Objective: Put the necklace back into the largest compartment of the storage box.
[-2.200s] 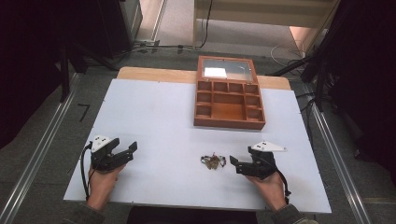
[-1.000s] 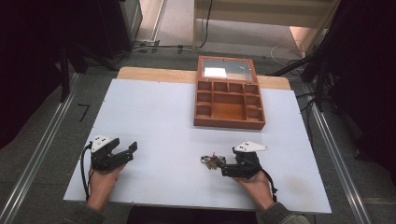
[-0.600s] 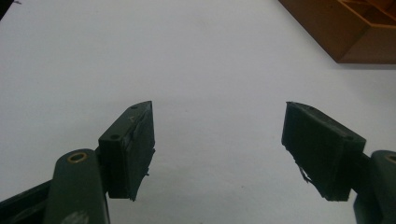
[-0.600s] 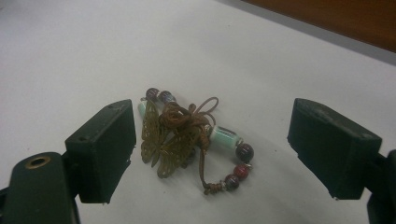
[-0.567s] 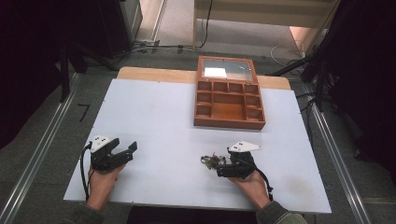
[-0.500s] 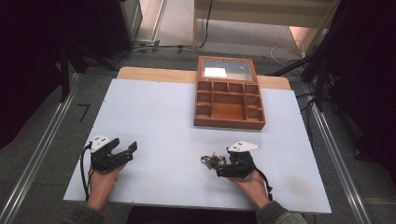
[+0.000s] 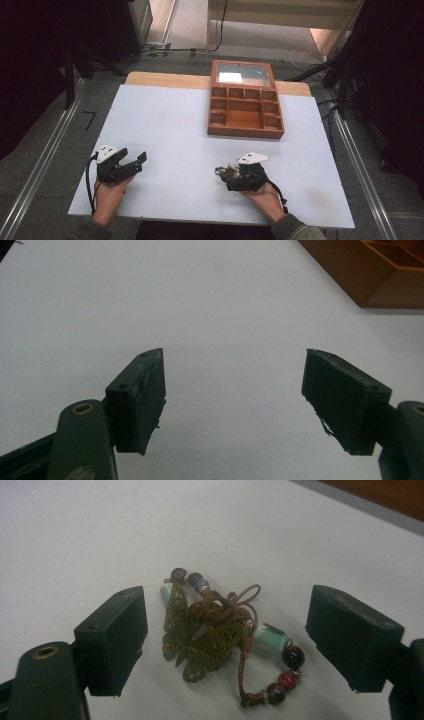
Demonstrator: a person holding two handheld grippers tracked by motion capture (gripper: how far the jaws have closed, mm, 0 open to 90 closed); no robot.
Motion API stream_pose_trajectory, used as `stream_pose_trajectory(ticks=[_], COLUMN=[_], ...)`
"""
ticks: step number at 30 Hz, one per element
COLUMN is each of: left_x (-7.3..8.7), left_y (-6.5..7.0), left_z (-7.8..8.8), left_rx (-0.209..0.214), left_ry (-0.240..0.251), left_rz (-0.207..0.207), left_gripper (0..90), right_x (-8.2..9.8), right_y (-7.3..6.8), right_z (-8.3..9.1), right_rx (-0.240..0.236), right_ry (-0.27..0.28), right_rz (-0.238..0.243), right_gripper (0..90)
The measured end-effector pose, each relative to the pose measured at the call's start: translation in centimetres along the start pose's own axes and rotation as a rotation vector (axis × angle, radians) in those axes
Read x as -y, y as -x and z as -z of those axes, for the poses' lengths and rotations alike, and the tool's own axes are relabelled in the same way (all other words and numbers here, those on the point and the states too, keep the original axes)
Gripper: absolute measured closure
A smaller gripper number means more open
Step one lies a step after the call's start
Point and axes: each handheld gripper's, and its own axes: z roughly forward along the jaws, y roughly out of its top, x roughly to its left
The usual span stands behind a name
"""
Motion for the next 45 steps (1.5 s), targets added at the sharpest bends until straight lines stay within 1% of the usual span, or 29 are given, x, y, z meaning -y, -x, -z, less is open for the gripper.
stream_pose_trajectory(ticks=[3, 14, 16, 18, 21, 23, 25, 26, 27, 28, 29, 30, 32, 33, 34, 35, 37, 39, 40, 43, 45], left_x=[0.01, 0.01, 0.00, 0.00, 0.00, 0.00, 0.00, 0.00, 0.00, 0.00, 0.00, 0.00, 0.00, 0.00, 0.00, 0.00, 0.00, 0.00, 0.00, 0.00, 0.00], left_y=[0.02, 0.01, 0.01, 0.01, -0.01, 0.00, -0.01, -0.02, -0.02, -0.02, -0.01, -0.01, 0.00, -0.01, -0.01, -0.01, -0.01, -0.01, -0.01, -0.02, -0.03], left_z=[-0.01, -0.01, 0.00, 0.02, 0.03, 0.04, 0.04, 0.04, 0.05, 0.05, 0.05, 0.04, 0.05, 0.05, 0.05, 0.04, 0.04, 0.04, 0.04, 0.05, 0.06], left_rx=[0.000, 0.000, 0.000, 0.000, 0.000, 0.000, 0.000, 0.000, 0.000, 0.000, 0.001, 0.001, 0.000, 0.001, 0.000, 0.000, 0.001, 0.001, 0.001, 0.001, 0.001], left_ry=[0.000, 0.000, 0.000, 0.000, 0.000, 0.001, 0.002, 0.001, 0.001, 0.001, 0.002, 0.002, 0.002, 0.003, 0.002, 0.002, 0.002, 0.002, 0.002, 0.003, 0.003], left_rz=[0.000, 0.000, -0.001, -0.001, 0.000, 0.001, 0.001, 0.001, 0.001, 0.001, 0.002, 0.001, 0.002, 0.002, 0.001, 0.002, 0.002, 0.001, 0.002, 0.002, 0.003], left_gripper=[25.4, 25.4, 25.4, 25.4, 25.4, 25.4, 25.4, 25.4, 25.4, 25.4, 25.4, 25.4, 25.4, 25.4, 25.4, 25.4, 25.4, 25.4, 25.4, 25.4, 25.4], right_x=[0.00, -0.03, -0.06, -0.06, -0.03, -0.02, 0.06, 0.06, 0.10, 0.18, 0.18, 0.25, 0.29, 0.29, 0.30, 0.32, 0.33, 0.35, 0.36, 0.35, 0.36], right_y=[-0.03, -0.15, -0.26, -0.30, -0.31, -0.31, -0.38, -0.38, -0.46, -0.53, -0.53, -0.51, -0.41, -0.41, -0.36, -0.31, -0.29, -0.26, -0.24, -0.21, -0.11], right_z=[-0.14, -0.67, -0.80, -0.80, -0.72, -0.71, -0.61, -0.61, -0.58, -0.49, -0.49, -0.41, -0.34, -0.34, -0.30, -0.24, -0.22, -0.18, -0.12, -0.03, 0.04], right_rx=[0.000, -0.003, 0.006, 0.011, 0.021, 0.022, 0.025, 0.025, 0.027, 0.032, 0.032, 0.035, 0.042, 0.042, 0.041, 0.038, 0.038, 0.035, 0.032, 0.033, 0.028], right_ry=[0.000, -0.029, -0.033, -0.035, -0.036, -0.036, -0.035, -0.035, -0.035, -0.035, -0.035, -0.032, -0.027, -0.027, -0.027, -0.027, -0.027, -0.025, -0.024, -0.021, -0.024], right_rz=[0.008, 0.028, 0.042, 0.044, 0.047, 0.048, 0.059, 0.059, 0.062, 0.075, 0.075, 0.077, 0.076, 0.076, 0.071, 0.066, 0.068, 0.067, 0.062, 0.068, 0.059], right_gripper=[17.0, 21.5, 23.5, 24.3, 29.2, 30.4, 35.3, 35.3, 37.7, 43.3, 43.3, 48.8, 54.7, 54.7, 57.2, 61.3, 63.1, 67.4, 71.0, 73.8, 74.2])
